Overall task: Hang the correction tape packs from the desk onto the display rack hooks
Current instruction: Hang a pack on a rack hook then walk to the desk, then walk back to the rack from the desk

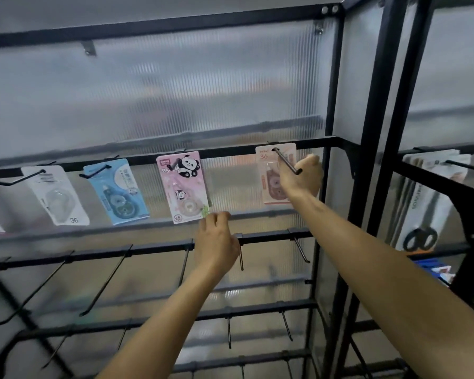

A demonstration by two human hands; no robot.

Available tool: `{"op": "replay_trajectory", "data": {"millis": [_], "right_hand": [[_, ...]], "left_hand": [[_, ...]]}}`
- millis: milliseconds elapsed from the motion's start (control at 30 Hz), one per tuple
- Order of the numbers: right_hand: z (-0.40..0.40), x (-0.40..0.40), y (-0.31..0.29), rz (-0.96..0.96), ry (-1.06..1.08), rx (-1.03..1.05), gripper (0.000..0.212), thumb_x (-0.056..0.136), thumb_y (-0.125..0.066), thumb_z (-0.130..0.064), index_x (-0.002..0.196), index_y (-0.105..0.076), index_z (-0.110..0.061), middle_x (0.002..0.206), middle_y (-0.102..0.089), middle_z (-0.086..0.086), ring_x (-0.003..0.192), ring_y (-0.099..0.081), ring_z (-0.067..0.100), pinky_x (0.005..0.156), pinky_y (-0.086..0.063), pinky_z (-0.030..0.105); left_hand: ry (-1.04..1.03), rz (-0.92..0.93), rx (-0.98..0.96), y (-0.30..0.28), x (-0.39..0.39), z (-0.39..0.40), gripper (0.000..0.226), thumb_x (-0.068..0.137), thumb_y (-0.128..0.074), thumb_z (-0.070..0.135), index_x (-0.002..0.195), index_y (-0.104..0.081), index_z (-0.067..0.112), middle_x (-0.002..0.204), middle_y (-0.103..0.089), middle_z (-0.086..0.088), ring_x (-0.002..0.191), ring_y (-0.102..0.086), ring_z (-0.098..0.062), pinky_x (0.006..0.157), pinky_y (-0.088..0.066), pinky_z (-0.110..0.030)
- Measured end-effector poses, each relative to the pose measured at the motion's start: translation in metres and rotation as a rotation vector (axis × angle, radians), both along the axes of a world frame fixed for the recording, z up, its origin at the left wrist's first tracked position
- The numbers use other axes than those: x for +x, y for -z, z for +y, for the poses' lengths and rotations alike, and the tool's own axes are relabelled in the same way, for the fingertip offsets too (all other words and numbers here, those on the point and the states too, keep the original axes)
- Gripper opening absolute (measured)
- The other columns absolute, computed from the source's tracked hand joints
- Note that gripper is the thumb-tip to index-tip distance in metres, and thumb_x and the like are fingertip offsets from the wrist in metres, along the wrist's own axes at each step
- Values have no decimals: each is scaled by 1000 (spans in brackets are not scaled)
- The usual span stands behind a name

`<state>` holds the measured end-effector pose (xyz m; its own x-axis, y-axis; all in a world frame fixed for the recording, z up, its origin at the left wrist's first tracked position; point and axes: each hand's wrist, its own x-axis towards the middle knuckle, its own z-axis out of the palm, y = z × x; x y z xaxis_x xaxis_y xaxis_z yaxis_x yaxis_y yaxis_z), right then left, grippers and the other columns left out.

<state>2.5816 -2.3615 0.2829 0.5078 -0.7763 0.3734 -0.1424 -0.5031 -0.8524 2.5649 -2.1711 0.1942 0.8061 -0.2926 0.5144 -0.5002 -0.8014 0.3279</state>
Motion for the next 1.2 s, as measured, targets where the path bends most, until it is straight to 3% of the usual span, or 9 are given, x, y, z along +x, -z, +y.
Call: {"op": "replay_trajectory", "data": {"millis": [100, 233, 333, 400, 633, 733, 1000, 1133, 1200], "right_hand": [[15, -16, 21, -128, -21, -61, 37, 85, -67, -33, 105, -47, -9, 102, -54, 7, 91, -56, 21, 75, -53, 36], [52, -38, 61, -77, -337, -135, 7, 94, -55, -23, 91, -52, -17, 94, -56, 0, 83, -57, 14, 63, -43, 18], [84, -53, 85, 22, -542, -209, 9, 94, -53, -19, 85, -55, -21, 86, -58, -3, 77, -56, 11, 60, -40, 16], [108, -59, 97, 75, -641, -232, 10, 94, -53, -20, 91, -62, -18, 89, -62, -1, 79, -58, 12, 65, -45, 22], [217, -80, 125, 184, -829, -360, 21, 94, -51, -25, 108, -67, -20, 98, -69, 0, 88, -61, 17, 77, -51, 34], [283, -98, 133, 217, -937, -389, 20, 93, -51, -24, 104, -68, -21, 98, -70, 0, 89, -62, 18, 76, -49, 30], [489, -197, 158, 231, -1333, -524, 21, 93, -52, -17, 102, -70, -14, 99, -71, 10, 96, -63, 30, 81, -42, 32], [596, -267, 167, 209, -1510, -555, 25, 92, -51, -16, 107, -70, -19, 103, -71, 7, 99, -62, 29, 77, -44, 28], [648, -302, 171, 231, -1609, -564, 24, 92, -51, -16, 107, -69, -16, 105, -71, 7, 102, -62, 28, 82, -45, 32]], "left_hand": [[-29, 6, 27, -3, 3, 2, 49, 90, -58, 22, 135, -39, 17, 134, -43, -7, 124, -37, -24, 101, -42, -36], [-57, 13, 53, 0, -2, 10, 48, 89, -60, 23, 133, -43, 16, 132, -47, -8, 122, -41, -24, 102, -39, -36], [-64, 24, 89, 6, -12, 26, 43, 90, -59, 23, 130, -47, 17, 131, -50, -6, 122, -44, -23, 100, -38, -34], [-71, 42, 117, 11, -20, 44, 41, 91, -58, 21, 131, -48, 19, 131, -52, -4, 124, -43, -22, 99, -39, -33], [-212, 62, 174, 32, -63, 151, 29, 95, -49, 19, 124, -54, 19, 122, -61, 0, 113, -51, -22, 93, -44, -36], [-312, 105, 171, 45, -97, 217, 26, 97, -44, 19, 120, -56, 19, 118, -62, 0, 108, -52, -23, 88, -43, -37], [-601, 299, 141, 64, -238, 413, 32, 99, -38, 29, 120, -60, 19, 114, -65, -7, 106, -58, -30, 84, -48, -42], [-796, 338, 116, 74, -328, 508, 31, 99, -37, 27, 116, -63, 20, 113, -66, -8, 105, -59, -33, 82, -48, -41], [-889, 368, 106, 78, -374, 552, 32, 100, -36, 28, 118, -62, 22, 116, -65, -7, 109, -57, -33, 84, -48, -41]]}}
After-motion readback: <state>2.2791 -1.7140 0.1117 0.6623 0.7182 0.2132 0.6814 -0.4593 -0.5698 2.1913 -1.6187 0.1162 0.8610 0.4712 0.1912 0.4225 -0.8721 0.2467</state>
